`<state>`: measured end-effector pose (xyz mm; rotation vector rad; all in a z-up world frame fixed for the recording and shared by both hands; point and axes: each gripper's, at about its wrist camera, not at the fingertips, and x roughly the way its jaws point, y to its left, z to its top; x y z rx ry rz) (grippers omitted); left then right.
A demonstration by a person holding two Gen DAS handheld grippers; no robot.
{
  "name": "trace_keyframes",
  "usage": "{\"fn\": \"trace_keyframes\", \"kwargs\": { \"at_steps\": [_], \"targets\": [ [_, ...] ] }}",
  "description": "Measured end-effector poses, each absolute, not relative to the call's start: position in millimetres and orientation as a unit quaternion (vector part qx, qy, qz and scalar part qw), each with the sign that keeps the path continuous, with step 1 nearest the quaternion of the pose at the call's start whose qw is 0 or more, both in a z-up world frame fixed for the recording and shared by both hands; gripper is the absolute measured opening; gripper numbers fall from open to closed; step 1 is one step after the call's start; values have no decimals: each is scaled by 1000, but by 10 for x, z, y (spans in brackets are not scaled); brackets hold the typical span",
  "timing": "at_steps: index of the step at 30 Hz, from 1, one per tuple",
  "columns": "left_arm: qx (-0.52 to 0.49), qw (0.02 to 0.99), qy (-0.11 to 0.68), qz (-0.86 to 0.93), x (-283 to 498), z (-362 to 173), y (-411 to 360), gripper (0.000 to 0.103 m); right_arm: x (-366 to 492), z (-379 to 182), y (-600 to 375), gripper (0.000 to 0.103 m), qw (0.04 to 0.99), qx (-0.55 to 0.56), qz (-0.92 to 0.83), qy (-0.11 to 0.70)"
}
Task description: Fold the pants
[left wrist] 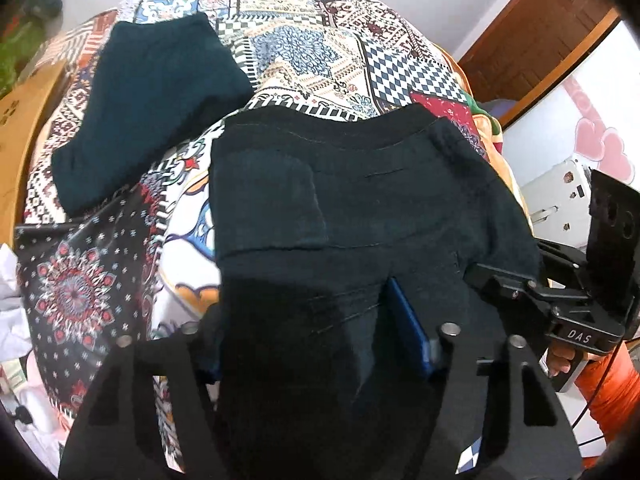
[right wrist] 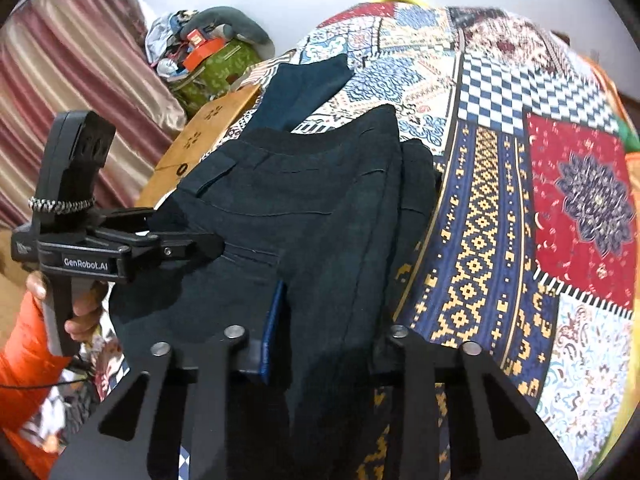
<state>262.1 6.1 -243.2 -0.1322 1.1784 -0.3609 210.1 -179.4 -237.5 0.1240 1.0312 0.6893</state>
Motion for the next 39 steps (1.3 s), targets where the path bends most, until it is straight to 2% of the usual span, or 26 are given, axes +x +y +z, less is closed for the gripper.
{"fn": "trace_keyframes", "kwargs": {
  "at_steps": [1,4,10,19,27,33,39],
  "targets": [
    [-60,820,546,-163,2576,-2400,84,50,2069,-2346,-1798,23,813,57,324,481],
    [-69,831,529,-160,2418,-2313,166,39,2021,-2283,-1838,21,810,63,331,479],
    [-87,840,512,-157,2163,-2199,277,31,1936,-2120,-1752,20,815,50,346,463],
    [-48,890,435,-128,2004,-1649,307,27,2020,-1719,-1559,19,834,28,366,411],
    [-23,926,364,-99,2275,-1109,596,27,2379,-1332,-1300,19,851,25,381,360],
    [-25,936,342,-77,2718,-1010,901,27,2786,-1202,-1001,19,855,22,392,340],
    [-34,937,344,-54,3306,-1154,1253,27,3228,-1230,-622,19,855,17,398,333]
  ]
}}
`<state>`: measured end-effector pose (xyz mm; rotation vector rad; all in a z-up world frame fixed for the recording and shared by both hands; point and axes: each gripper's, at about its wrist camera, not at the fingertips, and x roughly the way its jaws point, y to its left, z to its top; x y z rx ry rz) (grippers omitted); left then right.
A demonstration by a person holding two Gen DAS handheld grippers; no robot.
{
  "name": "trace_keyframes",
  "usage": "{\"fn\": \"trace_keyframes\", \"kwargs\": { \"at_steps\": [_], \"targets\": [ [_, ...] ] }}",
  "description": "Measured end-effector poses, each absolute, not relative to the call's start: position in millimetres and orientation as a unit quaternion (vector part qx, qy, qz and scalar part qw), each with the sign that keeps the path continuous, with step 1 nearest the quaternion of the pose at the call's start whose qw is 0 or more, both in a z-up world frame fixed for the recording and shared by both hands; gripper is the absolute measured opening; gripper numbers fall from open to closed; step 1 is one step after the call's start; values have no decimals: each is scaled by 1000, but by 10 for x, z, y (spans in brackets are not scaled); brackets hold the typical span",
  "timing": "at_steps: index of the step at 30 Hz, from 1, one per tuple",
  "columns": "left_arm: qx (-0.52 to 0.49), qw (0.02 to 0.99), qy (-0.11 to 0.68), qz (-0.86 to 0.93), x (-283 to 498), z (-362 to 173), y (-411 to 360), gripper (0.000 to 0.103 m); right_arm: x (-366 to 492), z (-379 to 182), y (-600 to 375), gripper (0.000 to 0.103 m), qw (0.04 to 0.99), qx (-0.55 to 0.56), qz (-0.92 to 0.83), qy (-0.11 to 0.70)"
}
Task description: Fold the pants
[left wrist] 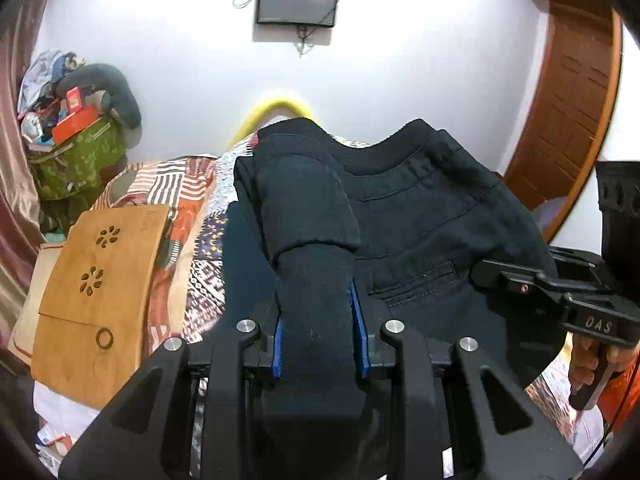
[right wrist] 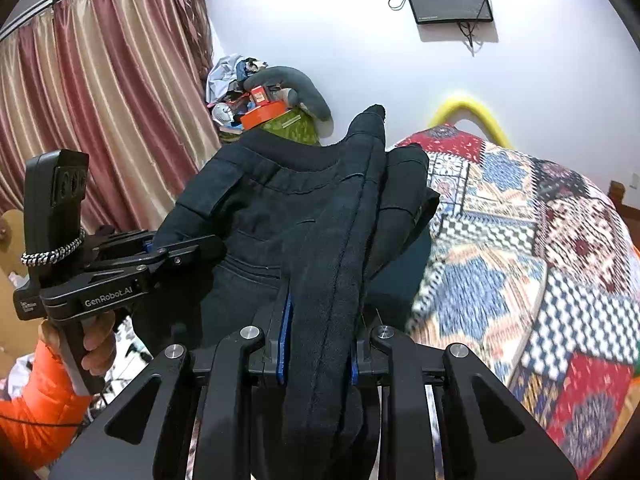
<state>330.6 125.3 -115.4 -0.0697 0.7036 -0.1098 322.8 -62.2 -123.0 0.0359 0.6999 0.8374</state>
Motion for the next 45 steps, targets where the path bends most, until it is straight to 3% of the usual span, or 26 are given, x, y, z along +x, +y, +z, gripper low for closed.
{"fn": "trace_keyframes", "kwargs": {
  "at_steps": [6,18,24,26,31,45],
  "targets": [
    [-44,932,359,-38,3930,-1526,1565,27,3688,-1415,-224,19,852,-2,397,343],
    [-48,893,447,-34,4833,-2738,1768,28,4393,-2373,134,20,817,-33,386,427],
    [-51,884,465,-7,4851,-3032,1752,43,4433,-2540,54,35,809,-37,359,464],
    [-52,886,461,6,4781,-2977,1766,45,4366,-2483,21,48,813,-36,339,472],
    [-47,898,438,18,4502,-2572,1762,64,4092,-2197,-181,49,827,-25,327,456],
    [-22,959,282,13,2791,-688,1340,65,2579,-518,-656,49,893,-13,358,274]
  ]
}}
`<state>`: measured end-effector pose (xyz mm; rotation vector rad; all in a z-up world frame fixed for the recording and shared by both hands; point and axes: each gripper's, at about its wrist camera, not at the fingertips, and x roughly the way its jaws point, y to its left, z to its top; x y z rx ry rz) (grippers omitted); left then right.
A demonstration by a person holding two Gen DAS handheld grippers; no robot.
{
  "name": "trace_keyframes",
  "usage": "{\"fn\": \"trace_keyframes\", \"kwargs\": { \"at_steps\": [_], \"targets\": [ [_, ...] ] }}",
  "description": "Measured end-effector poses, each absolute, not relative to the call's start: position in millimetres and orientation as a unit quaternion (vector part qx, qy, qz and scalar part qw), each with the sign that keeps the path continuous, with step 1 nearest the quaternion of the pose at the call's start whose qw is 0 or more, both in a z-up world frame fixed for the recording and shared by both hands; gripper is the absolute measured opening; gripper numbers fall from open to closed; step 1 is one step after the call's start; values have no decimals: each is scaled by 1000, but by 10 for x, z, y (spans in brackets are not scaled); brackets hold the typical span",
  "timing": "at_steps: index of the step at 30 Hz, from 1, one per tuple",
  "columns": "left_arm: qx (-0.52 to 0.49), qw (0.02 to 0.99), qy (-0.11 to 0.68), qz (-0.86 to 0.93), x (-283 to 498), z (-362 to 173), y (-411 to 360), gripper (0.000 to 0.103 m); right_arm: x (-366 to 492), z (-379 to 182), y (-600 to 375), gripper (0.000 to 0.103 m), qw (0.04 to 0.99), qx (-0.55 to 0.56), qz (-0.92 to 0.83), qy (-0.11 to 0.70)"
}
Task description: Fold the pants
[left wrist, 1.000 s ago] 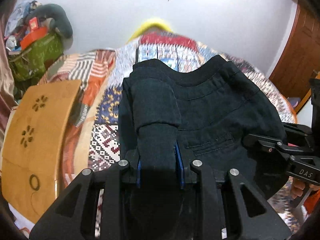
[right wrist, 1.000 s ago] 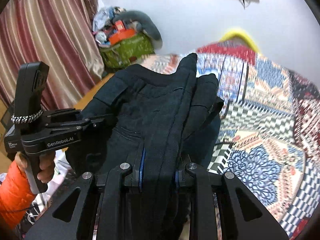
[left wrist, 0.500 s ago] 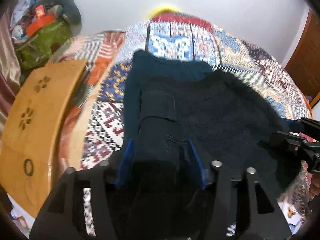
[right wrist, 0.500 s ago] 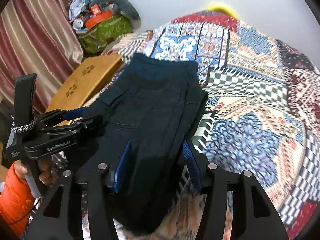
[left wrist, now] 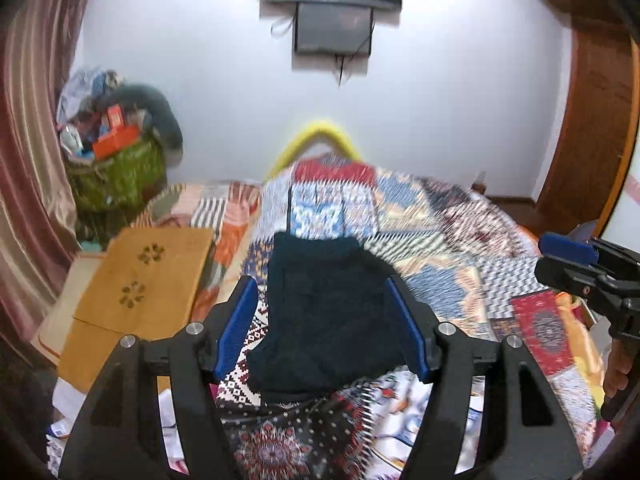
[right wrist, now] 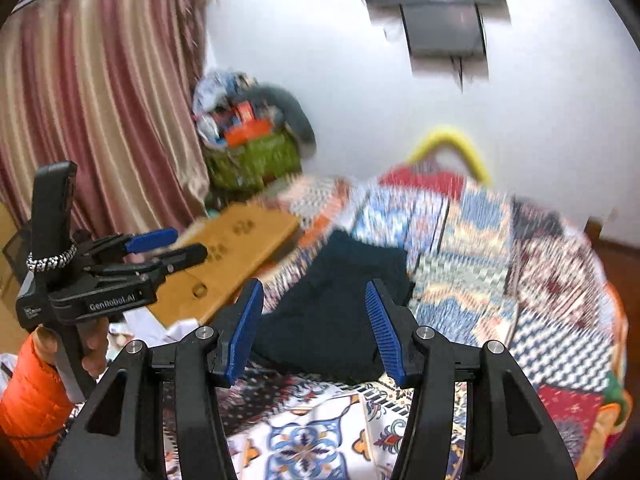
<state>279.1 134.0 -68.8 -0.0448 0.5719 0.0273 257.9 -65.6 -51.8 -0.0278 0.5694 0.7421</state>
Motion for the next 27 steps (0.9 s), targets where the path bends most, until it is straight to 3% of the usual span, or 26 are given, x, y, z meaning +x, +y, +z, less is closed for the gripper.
{"fn": "trace_keyframes", "kwargs": {
  "at_steps": [5,12,19,21,23,27],
  "targets": [
    [-19,974,227,-3,2089,-243,1139,65,1907,-50,-867,49,910,-5,361,202],
    [0,992,124,0,1046,137,844,65,1137,141,-1020,49,922,3,364,131],
    [11,997,75,27,520,121,677,82,763,107,-1026,49,936,-1,340,94],
    [2,997,71,26,459,104,685,90,722,92,-1020,58,939,-2,333,89],
    [-6,997,67,24,419,96,707,96,673,91,-1037,78,944,2,318,83],
    [-3,997,64,34,378,78,720,103,616,125,-1058,85,952,7,297,73]
  ]
}}
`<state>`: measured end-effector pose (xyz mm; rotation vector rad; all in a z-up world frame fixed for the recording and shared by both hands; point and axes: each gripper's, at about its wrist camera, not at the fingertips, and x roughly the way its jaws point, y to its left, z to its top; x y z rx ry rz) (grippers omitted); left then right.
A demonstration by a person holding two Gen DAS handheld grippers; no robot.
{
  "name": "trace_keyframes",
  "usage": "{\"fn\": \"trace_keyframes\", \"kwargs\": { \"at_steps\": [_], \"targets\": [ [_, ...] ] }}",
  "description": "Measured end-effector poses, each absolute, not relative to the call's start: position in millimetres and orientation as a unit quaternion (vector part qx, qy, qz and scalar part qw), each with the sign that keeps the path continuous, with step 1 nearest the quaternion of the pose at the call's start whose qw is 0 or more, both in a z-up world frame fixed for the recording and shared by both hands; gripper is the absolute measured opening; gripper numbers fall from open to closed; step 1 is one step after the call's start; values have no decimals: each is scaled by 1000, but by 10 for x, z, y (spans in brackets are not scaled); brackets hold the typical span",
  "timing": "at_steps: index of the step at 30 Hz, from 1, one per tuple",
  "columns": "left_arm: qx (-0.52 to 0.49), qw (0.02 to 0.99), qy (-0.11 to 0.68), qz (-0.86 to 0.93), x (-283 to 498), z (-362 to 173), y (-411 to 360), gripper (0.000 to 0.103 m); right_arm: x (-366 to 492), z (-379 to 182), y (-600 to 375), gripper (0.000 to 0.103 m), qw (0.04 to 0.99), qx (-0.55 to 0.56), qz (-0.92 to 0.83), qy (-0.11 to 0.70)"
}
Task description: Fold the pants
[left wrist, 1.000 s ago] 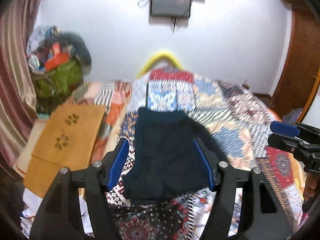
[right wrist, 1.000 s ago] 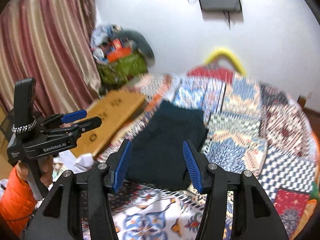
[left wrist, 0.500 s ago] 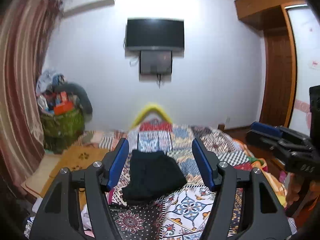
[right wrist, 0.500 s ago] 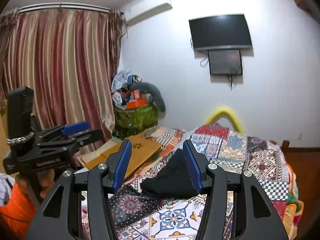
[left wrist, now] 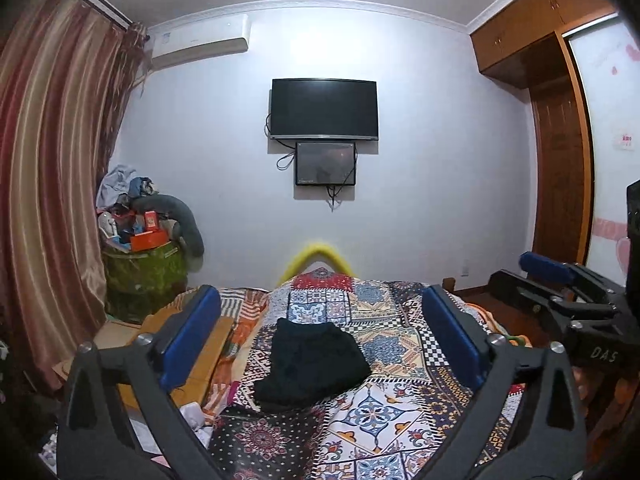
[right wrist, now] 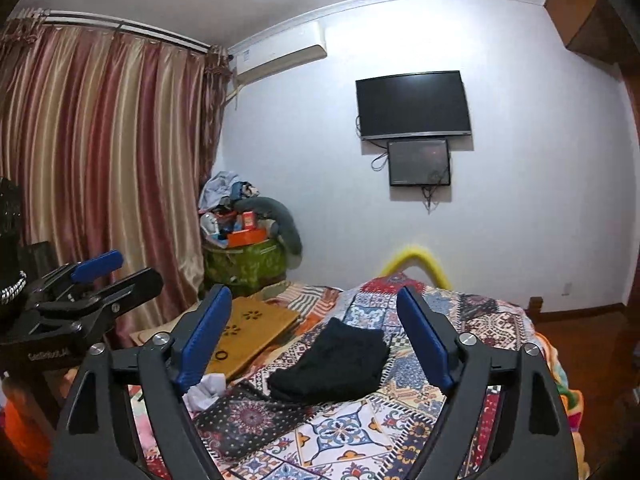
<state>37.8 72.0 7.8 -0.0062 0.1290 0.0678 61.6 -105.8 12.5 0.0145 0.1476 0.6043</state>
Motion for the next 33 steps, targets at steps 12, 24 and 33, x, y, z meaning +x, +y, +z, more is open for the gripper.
{"fn": "trace_keyframes", "kwargs": {
  "at_steps": [12,24,33],
  "targets": [
    [0,997,65,28,296,15,681,103,543,98,-1049,102,956,-4,284,73],
    [-3,997,71,28,297,-16,673,103,480,56,-1051,102,957,-12,282,74],
    [-12,996,79,27,332,-49,700,103,423,52,-1092,102,958,-6,278,72]
  ]
}}
